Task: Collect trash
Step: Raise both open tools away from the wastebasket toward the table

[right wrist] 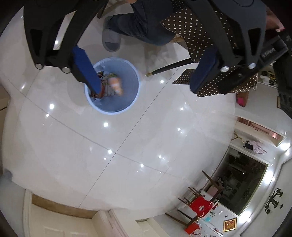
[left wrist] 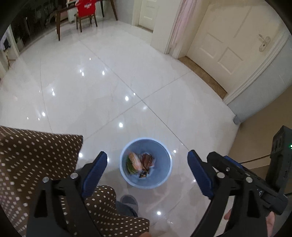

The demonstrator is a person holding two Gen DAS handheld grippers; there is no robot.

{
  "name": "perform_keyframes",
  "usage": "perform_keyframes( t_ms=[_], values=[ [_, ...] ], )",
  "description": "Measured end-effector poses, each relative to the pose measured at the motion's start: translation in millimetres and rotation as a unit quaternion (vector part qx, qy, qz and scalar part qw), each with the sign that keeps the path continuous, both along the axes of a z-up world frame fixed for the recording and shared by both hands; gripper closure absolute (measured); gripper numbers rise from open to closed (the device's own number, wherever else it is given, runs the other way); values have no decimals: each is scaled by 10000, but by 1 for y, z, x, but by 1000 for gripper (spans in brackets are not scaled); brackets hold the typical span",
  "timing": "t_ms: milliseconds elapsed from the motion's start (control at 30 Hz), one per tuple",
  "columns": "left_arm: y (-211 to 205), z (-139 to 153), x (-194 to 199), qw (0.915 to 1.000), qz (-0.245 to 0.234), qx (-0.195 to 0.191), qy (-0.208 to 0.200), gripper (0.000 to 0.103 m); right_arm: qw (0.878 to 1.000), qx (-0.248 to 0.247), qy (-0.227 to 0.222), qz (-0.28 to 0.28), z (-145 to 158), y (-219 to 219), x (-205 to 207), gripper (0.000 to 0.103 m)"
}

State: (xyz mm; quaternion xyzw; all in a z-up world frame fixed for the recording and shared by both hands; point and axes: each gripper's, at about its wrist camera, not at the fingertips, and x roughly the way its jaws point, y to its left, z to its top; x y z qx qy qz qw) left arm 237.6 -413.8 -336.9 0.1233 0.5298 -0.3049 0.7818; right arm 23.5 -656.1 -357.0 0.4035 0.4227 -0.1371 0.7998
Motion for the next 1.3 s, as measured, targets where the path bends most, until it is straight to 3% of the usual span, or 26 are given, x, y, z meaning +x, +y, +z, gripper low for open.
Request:
perform_keyframes(
  t_ms=[300, 567, 867, 1300],
  values=[
    [32, 64, -35, 9969, -116, -393, -678, 12, 9973, -739, -12, -30, 57, 18, 0, 6],
    [76, 120, -59, 9906, -12, -873, -1051, 11, 9888, -1451, -338, 53, 123, 53, -2, 6],
    [143, 164, -77, 9821, 260, -1166, -1457, 11, 9784, -1814, -893, 425, 182, 109, 4, 6],
    [254, 188, -99, 9672, 987, -1259, -1973, 11, 9641, -1935, -1201, 1367, 202, 201, 36, 6]
  ],
)
